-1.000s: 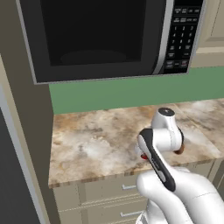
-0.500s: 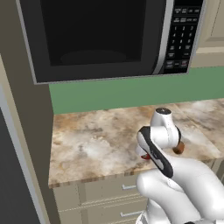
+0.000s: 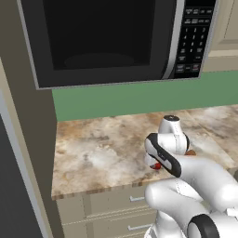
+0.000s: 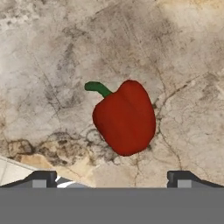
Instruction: Place the bell pepper and potato inside the fridge drawer. Close the drawer after placing the vegetables.
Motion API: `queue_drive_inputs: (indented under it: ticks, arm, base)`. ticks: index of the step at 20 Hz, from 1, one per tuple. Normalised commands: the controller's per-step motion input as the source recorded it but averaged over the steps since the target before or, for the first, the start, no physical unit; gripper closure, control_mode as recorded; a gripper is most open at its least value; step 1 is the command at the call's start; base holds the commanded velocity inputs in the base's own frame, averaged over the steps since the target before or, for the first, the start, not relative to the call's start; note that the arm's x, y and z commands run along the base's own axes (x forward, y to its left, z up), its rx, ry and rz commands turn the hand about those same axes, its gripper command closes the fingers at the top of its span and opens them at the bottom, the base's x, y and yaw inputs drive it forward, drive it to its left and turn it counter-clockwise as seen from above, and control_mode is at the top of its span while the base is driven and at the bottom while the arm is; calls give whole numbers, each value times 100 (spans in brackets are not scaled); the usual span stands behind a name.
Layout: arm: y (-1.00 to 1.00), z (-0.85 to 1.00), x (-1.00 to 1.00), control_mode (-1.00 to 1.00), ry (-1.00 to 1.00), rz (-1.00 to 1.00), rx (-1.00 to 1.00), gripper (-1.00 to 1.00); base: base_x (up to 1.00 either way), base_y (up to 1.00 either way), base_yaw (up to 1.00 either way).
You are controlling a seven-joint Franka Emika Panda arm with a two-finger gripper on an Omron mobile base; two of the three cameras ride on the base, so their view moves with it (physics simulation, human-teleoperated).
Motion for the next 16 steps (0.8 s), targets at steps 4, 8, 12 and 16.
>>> queue_drive_inputs:
  ticks: [4,8,12,16]
  arm:
    - [0,-26,21,-100,0,8,0,-100]
    - [0,-23,23,-100,1,8,0,-100]
    - [0,-33,17,-100,2,9,0,-100]
    - [0,-29,7,-100,5,8,0,-100]
  base:
    - [0,0,0]
    - [0,0,0]
    - [0,0,0]
    - [0,0,0]
